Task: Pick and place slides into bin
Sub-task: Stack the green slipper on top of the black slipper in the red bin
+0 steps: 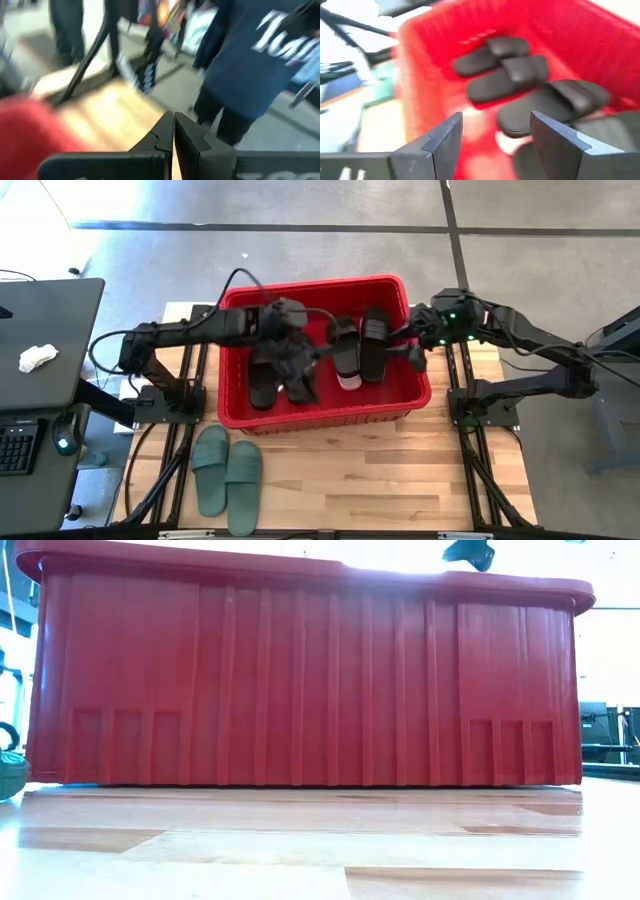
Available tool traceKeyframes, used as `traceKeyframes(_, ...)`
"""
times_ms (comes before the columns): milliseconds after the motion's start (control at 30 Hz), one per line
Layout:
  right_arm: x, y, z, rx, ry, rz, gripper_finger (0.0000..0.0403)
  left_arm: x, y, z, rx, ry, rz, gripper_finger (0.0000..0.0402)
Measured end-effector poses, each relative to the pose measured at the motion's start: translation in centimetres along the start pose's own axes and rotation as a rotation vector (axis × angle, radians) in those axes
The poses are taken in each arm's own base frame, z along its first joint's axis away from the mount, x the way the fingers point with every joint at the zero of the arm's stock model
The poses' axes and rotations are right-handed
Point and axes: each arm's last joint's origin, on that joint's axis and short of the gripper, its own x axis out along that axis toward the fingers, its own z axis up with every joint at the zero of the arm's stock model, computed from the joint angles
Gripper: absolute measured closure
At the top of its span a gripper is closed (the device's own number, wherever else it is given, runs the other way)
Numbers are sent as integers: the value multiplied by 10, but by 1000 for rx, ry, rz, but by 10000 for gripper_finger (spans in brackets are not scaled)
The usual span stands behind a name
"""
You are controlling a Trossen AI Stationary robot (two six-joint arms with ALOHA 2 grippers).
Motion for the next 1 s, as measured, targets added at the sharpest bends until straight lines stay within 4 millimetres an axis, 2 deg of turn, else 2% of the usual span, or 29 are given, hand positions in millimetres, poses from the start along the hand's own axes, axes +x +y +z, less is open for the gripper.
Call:
traceKeyframes(133, -12, 6, -2, -8, -12, 159, 180, 20, -27, 32, 2, -129, -57, 399)
traceKeyframes(233, -19, 10, -4, -15, -13, 258, 180, 33, -52, 52, -33, -159, -32, 399)
traceKeyframes(400, -30, 17, -7, -39, -24, 336, 180, 59, -95, 61, -182, -95, 28, 399)
traceKeyframes(533, -37, 24, -10, -64, -30, 372, 180, 79, -133, 52, -328, 44, 94, 399)
traceKeyframes(667, -40, 30, -12, -87, -29, 404, 181, 91, -175, 36, -476, 222, 206, 399)
traceKeyframes(867, -37, 35, -13, -84, -21, 356, 181, 91, -237, 7, -593, 462, 446, 401)
traceKeyframes(1000, -34, 37, -13, -90, -23, 297, 181, 93, -271, -15, -629, 611, 583, 401)
